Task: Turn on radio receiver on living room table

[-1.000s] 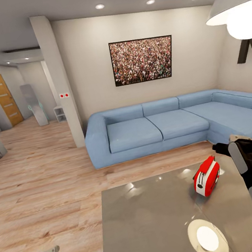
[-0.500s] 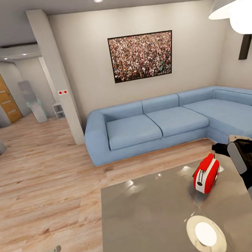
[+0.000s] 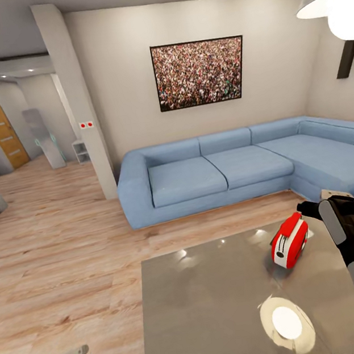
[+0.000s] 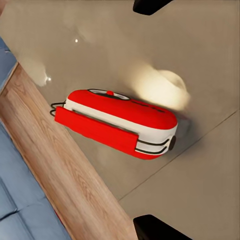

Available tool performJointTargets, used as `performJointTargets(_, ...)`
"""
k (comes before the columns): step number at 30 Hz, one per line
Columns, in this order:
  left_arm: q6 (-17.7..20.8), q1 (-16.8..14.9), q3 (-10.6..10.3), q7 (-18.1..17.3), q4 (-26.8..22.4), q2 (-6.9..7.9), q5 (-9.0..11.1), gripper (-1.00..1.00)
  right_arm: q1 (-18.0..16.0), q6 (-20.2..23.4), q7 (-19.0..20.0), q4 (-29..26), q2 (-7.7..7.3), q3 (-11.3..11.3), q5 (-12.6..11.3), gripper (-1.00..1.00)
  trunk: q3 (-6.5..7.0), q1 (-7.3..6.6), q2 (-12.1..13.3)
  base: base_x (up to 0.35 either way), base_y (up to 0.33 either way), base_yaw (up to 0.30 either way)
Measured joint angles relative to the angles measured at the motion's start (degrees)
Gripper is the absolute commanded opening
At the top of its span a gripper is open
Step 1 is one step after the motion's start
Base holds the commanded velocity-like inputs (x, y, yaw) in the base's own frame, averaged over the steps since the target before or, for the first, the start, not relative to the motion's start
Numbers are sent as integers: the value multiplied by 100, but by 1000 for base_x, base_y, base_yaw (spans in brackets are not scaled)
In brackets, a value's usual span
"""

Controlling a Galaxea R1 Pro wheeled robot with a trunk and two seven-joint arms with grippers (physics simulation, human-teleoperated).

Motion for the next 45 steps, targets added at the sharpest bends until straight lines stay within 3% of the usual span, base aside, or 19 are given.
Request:
performJointTargets(22, 6, 2, -9, 9, 6, 0, 0, 100, 0, 0, 4, 0, 1, 3, -1, 100, -203, 0, 0, 0, -247, 5)
performJointTargets(29, 6, 2, -3, 9, 4, -1, 0, 100, 0, -23, 12, 0, 16, 671, -19, 100, -268, 0, 0, 0, -51, 96)
performJointTargets(31, 6, 0, -7, 9, 3, -1, 0, 100, 0, -31, 14, 0, 27, 772, -20, 100, -286, 0, 0, 0, -6, 120)
performJointTargets(45, 6, 0, -7, 9, 6, -1, 0, 100, 0, -35, 18, 0, 53, 861, -16, 100, -410, 0, 0, 0, -1, 131)
